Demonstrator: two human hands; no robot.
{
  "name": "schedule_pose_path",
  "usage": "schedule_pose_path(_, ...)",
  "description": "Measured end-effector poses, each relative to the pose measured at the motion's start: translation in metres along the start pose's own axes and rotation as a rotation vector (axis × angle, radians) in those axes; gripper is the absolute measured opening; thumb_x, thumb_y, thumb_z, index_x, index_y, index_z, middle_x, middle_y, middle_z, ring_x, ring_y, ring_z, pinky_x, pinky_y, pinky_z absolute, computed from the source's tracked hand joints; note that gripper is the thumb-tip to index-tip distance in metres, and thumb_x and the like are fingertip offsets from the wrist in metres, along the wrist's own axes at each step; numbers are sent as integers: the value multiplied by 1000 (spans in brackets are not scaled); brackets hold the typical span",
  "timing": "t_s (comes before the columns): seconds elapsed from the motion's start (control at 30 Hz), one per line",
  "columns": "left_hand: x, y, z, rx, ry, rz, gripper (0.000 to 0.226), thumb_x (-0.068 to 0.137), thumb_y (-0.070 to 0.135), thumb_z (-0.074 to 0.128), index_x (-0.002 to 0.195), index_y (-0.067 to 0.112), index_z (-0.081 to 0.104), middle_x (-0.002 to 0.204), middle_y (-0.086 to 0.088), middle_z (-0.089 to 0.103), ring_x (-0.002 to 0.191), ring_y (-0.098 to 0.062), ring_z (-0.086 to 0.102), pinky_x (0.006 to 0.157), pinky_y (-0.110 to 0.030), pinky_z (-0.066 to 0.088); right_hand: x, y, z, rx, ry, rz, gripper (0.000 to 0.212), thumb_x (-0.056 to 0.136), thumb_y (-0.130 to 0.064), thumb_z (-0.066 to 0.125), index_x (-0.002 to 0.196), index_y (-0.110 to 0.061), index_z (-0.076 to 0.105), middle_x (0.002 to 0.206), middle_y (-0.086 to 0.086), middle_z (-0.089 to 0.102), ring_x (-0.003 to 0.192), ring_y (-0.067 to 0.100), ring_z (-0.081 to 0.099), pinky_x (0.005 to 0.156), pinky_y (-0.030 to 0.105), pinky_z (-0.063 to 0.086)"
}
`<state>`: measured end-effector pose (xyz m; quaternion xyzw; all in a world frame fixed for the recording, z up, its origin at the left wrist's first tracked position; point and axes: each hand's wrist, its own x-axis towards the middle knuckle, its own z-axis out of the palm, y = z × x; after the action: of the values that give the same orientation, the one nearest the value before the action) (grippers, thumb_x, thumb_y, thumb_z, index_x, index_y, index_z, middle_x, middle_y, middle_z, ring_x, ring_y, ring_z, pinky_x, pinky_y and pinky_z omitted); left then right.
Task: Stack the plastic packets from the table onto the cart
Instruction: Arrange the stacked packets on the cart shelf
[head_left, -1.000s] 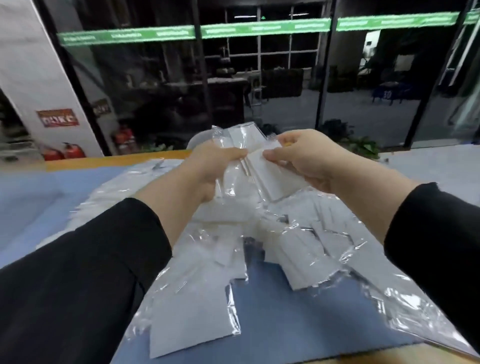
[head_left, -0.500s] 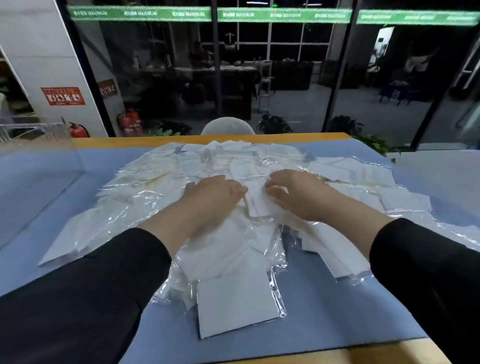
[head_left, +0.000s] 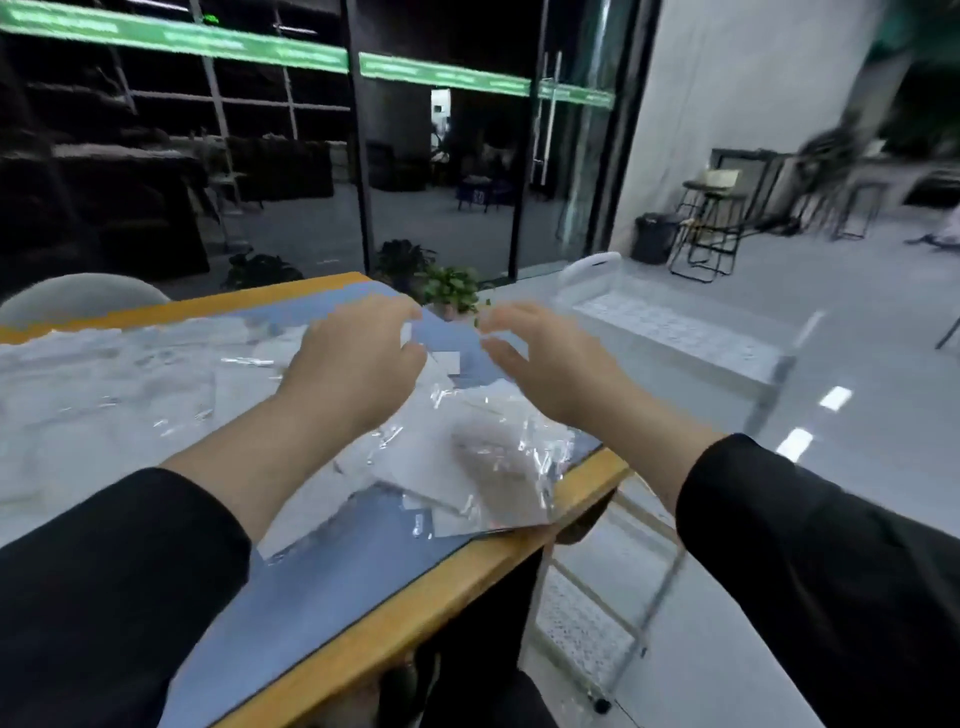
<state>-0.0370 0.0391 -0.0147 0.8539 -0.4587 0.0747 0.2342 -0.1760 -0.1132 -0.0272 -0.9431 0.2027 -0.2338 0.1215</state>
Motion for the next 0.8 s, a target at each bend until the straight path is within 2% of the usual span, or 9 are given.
schedule_pose_path(0.13,18,76,43,-21,-78,162,45,100,24,45,144,27,48,146,-2,50,128,-30,48,100,-41,41,-30,89,-47,-102,173,179,31,106,-29,47,130,-16,63,136,4,59,123,26,54,101,35,40)
schedule_pose_path(0.23,30,123,70,-29,-122,242,48,100,25,45,149,27,44,153,-1,46,137,-25,42,107,-39,37,-42,142,-65,-246,118,333,39,106,-29,44,141,-14,53,146,6,51,131,29,49,104,39,41)
schedule_pose_path(0.37,54,169,108,1,-187,333,50,102,27,43,152,25,39,154,-2,45,138,-26,42,111,-44,38,-46,189,-63,-513,-16,356,13,104,-22,45,102,-11,52,107,9,62,94,34,59,81,43,51)
schedule_pose_path(0.47,76,191,136,35,-223,372,55,103,28,42,156,24,32,156,-3,42,141,-28,39,114,-47,35,-51,210,-58,-748,-80,317,12,97,-13,51,89,-17,44,86,1,63,66,27,51,72,37,39)
schedule_pose_path(0.57,98,203,160,96,-278,388,61,104,32,41,160,24,20,162,-5,34,147,-29,32,117,-49,31,-61,224,-64,-823,-56,270,11,95,-8,50,92,-18,47,79,-1,61,61,24,47,67,33,30)
schedule_pose_path(0.63,108,210,174,173,-307,411,64,106,38,40,162,24,13,167,-5,23,151,-29,23,120,-51,26,-71,236,-76,-805,-8,272,16,94,-2,46,97,-17,50,76,0,54,71,27,52,59,29,22)
schedule_pose_path(0.67,112,215,181,231,-294,431,65,106,42,39,162,24,11,168,-5,18,153,-30,19,121,-53,23,-77,244,-81,-781,11,279,19,92,1,44,98,-16,50,75,1,52,77,29,56,61,28,25)
schedule_pose_path(0.73,113,227,193,338,-204,474,63,106,48,35,161,27,14,168,-4,18,153,-31,16,120,-58,17,-89,261,-92,-702,46,297,22,89,4,41,96,-16,49,74,1,50,85,33,60,84,32,43)
schedule_pose_path(0.8,108,239,201,324,-116,499,57,107,48,33,159,28,22,165,-2,27,153,-28,19,119,-58,15,-101,280,-102,-667,44,335,21,91,3,42,94,-17,48,75,3,53,87,34,58,98,39,46)
